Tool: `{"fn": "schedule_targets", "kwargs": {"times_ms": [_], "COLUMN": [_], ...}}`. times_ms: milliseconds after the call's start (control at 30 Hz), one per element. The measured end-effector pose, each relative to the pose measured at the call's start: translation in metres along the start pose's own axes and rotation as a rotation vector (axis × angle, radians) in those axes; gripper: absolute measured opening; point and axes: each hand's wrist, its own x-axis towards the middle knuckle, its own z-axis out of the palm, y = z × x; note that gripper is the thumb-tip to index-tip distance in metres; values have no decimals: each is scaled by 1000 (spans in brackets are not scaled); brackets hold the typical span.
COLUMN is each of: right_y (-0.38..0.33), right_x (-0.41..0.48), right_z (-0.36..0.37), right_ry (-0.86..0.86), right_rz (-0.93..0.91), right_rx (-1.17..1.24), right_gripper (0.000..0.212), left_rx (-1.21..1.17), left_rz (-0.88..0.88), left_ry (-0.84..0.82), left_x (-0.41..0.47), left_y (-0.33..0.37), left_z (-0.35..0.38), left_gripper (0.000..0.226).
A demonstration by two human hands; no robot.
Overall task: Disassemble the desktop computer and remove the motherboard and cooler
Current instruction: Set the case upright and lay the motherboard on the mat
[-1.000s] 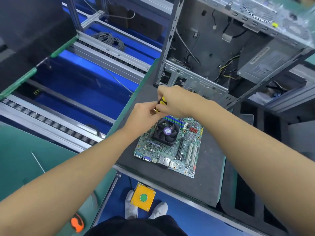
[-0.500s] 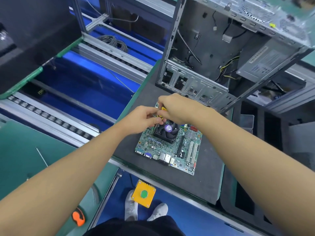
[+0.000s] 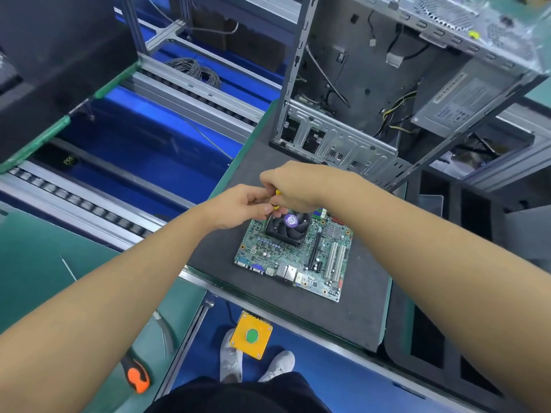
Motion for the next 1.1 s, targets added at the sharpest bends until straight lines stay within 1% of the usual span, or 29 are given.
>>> {"fn": "schedule_targets", "kwargs": {"times_ms": [100, 200, 300, 400, 467, 533, 567, 600, 633, 700, 767, 800, 867, 900, 967, 1033, 1100], "right_y": [-2, -6, -10, -9, -10, -11, -12, -14, -15, -20, -21, -17, -9, -7, -5, -9, -14], "right_x": [2, 7, 11, 8, 4, 0, 0, 0, 3, 5, 5, 3, -1, -2, -5, -6, -5], "right_z": [-7, -17, -26, -23, -13, -3, 0, 1, 3, 4, 1, -1, -5, -8, -11, -16, -17], "right_ry": [-28, -66, -96, -106, -86, 30, 94, 119, 117, 82, 69, 79, 51, 23, -59, -106, -133], "right_rz": [-84, -158, -215, -211, -163, -62, 7, 79, 143, 159, 128, 109, 29, -24, -96, -145, -137], "right_rx": [-59, -204, -321, -311, -228, -128, -136, -159, -152, -180, -126, -100, -57, -75, -114, -188, -219], "right_gripper": [11, 6, 14, 13, 10, 34, 42, 45, 43, 31, 23, 19, 16, 15, 8, 2, 7], "left_rx": [-26, -52, -32, -6, 71, 99, 102, 114, 135, 152, 139, 122, 47, 25, 66, 120, 96], "left_rz": [2, 2, 29, 60, 95, 148, 169, 178, 178, 169, 152, 135, 96, 85, 80, 75, 72], "left_ry": [30, 186, 367, 455, 494, 512, 529, 544, 555, 565, 555, 521, 387, 303, 190, 198, 298], "left_x": [-1, -4, -6, -6, -7, -8, -8, -8, -8, -7, -8, -8, -8, -8, -7, -6, -9], "left_y": [-8, -19, -26, -28, -29, -29, -28, -27, -25, -22, -21, -19, -14, -11, -9, -13, -18], "left_z": [2, 14, 30, 38, 42, 44, 44, 45, 45, 46, 44, 42, 32, 27, 19, 19, 27], "left_gripper": [24, 15, 10, 11, 13, 10, 12, 14, 12, 13, 19, 22, 17, 17, 20, 15, 16]}}
